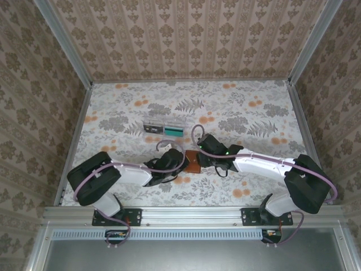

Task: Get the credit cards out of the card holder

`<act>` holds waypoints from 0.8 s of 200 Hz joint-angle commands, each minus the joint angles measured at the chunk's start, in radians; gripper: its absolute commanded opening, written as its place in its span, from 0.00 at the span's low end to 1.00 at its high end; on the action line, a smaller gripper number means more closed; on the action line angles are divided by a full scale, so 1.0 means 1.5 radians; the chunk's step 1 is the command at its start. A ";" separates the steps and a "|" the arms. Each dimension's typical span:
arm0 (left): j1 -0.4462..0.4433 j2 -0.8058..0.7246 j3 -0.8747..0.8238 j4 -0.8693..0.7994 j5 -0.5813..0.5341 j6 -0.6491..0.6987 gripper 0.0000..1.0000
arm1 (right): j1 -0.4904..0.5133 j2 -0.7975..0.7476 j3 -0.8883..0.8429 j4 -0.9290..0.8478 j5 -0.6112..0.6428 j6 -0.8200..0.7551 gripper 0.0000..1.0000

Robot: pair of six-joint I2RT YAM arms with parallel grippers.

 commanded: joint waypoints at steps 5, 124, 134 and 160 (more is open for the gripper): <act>-0.006 -0.108 -0.009 -0.106 -0.041 0.061 0.00 | 0.015 0.035 0.056 -0.031 0.029 -0.021 0.41; 0.005 -0.434 -0.084 -0.331 -0.180 0.066 0.03 | 0.075 0.214 0.198 -0.139 0.111 -0.035 0.42; 0.005 -0.434 -0.085 -0.332 -0.178 0.065 0.03 | 0.076 0.222 0.201 -0.142 0.113 -0.032 0.42; 0.006 -0.430 -0.085 -0.331 -0.177 0.064 0.03 | 0.083 0.231 0.199 -0.140 0.114 -0.028 0.45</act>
